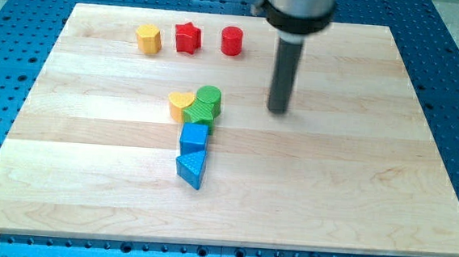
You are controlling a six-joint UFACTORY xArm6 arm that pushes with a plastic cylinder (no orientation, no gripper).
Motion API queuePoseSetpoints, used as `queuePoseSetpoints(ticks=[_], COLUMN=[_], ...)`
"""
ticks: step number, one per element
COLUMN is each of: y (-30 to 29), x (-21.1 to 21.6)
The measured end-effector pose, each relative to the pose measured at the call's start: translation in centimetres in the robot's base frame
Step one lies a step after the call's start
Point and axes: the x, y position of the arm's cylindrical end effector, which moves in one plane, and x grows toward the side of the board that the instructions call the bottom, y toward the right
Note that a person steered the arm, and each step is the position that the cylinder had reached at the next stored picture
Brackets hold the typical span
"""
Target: Push the cube below the hexagon
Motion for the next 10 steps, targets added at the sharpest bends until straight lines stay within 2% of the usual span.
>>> queuePoseSetpoints(ticks=[1, 2, 3, 5, 6, 7, 9, 10], y=[-4.4, -6.5, -8.7, -17.8, -19.2, -24.3, -19.3, -22.9], x=[3.2, 4.8, 5.7, 6.5, 8.2, 8.2, 5.5, 8.9])
